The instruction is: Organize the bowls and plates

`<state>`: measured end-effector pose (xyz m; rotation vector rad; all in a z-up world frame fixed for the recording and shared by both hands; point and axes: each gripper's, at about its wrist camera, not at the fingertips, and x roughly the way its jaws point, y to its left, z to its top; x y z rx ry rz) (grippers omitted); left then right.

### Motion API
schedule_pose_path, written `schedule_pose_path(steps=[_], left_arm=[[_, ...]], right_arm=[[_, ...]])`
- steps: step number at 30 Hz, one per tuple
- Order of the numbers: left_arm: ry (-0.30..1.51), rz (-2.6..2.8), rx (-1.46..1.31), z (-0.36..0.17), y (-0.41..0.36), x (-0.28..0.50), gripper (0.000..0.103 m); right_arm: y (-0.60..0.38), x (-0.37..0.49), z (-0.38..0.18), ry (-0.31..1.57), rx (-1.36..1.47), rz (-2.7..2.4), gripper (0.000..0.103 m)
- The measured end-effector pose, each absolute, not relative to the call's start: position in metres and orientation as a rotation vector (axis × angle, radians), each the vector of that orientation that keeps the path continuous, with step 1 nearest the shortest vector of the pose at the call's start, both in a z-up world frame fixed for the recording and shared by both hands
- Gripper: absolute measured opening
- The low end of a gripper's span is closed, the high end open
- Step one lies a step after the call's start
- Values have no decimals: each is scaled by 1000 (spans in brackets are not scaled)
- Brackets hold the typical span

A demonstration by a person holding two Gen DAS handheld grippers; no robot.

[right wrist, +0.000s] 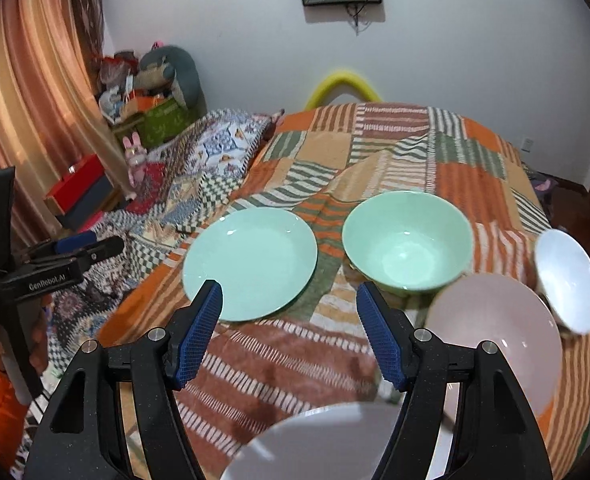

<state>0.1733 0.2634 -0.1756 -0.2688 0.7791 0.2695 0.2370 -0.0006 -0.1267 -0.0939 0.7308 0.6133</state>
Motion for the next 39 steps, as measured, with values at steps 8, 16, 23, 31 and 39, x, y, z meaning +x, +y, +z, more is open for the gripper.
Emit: schedule_pose_path(steps=[8, 16, 23, 31, 39], left_arm=[[828, 226, -290, -216, 286, 214, 60], [875, 179, -263, -250, 292, 243, 33], [911, 143, -308, -274, 304, 258, 33], [929, 85, -363, -289, 304, 267, 33], [940, 62, -381, -289, 301, 273, 20]], right_arm=[[27, 277, -157, 858, -126, 633, 40], [48, 306, -187, 973, -159, 628, 33], [54, 321, -203, 1032, -175, 613, 31], [59, 332, -215, 1098, -151, 613, 31], [66, 332, -215, 1082, -202, 595, 27]])
